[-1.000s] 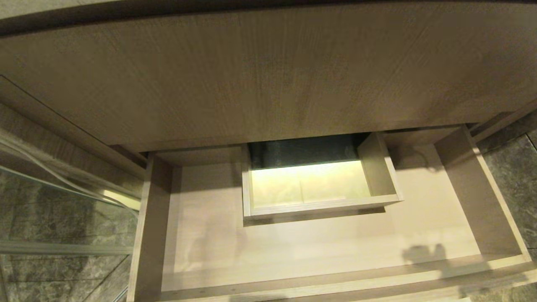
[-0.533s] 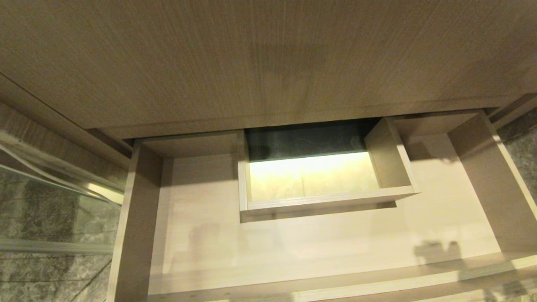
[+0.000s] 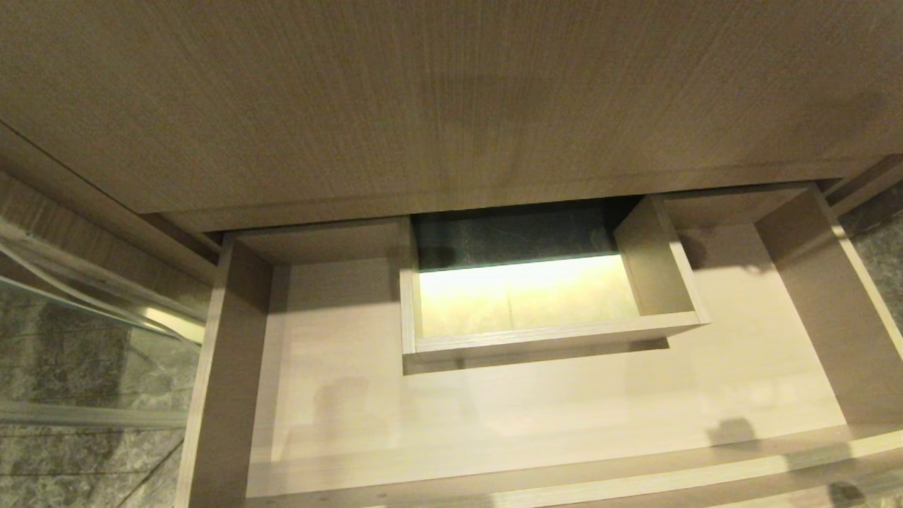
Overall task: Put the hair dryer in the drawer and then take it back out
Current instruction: Close the drawer
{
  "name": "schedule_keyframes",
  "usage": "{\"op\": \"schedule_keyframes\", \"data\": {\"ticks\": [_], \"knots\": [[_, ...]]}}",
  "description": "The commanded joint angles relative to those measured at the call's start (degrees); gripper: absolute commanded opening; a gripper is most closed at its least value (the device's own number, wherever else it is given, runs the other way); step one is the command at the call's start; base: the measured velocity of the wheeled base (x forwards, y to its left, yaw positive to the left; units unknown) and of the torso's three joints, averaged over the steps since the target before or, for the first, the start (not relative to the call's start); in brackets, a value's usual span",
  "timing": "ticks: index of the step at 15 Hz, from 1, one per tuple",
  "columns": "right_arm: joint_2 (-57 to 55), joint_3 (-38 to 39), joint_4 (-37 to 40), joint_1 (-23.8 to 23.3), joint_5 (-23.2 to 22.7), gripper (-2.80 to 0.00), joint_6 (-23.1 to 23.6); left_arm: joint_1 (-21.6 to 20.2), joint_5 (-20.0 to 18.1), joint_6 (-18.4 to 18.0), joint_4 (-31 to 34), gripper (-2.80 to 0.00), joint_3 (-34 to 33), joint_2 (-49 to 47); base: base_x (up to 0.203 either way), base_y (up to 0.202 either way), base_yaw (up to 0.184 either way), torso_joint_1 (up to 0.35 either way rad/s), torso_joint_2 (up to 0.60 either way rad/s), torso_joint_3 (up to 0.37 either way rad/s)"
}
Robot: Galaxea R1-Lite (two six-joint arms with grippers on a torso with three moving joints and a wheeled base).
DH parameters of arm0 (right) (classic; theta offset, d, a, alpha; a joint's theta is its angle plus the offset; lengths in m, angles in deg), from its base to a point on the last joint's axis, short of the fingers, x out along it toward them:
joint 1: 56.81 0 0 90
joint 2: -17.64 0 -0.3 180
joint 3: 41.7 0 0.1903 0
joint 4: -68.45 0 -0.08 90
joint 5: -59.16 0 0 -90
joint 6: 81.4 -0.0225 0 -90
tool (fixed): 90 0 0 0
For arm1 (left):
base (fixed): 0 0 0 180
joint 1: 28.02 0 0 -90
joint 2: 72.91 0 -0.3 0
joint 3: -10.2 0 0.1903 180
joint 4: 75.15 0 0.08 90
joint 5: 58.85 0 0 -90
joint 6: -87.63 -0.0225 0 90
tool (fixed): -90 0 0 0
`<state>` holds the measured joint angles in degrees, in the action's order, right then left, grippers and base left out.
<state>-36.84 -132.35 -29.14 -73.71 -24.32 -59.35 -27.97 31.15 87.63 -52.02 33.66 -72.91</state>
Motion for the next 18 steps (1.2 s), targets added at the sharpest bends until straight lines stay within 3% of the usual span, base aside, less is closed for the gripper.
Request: {"op": "schedule_keyframes", "data": {"ticks": [1,4,11,14,18], "knots": [[-7.53,0.51,7.50,-0.65,0.59,-2.80,-0.28,0.04,0.00,0.00,-0.02,-2.80,-0.01,0.00,0.000,0.000,0.000,0.000,0.00,0.000],[-13.80,2.47,13.00,-2.67,1.60,-2.80,-0.48,0.04,0.00,0.00,-0.02,-2.80,-0.01,0.00,0.000,0.000,0.000,0.000,0.00,0.000],[-29.01,4.11,8.69,-10.73,2.98,-2.80,0.42,0.04,0.00,0.00,-0.02,-2.80,-0.01,0.00,0.000,0.000,0.000,0.000,0.00,0.000],[-34.50,2.29,8.04,-14.05,5.56,-2.80,4.04,0.04,0.00,0.00,-0.02,-2.80,-0.01,-0.05,0.000,0.000,0.000,0.000,0.00,0.000],[-39.75,1.89,6.23,-15.26,6.40,-2.80,5.63,0.04,0.00,0.00,-0.02,-2.80,-0.01,0.00,0.000,0.000,0.000,0.000,0.00,0.000]]}}
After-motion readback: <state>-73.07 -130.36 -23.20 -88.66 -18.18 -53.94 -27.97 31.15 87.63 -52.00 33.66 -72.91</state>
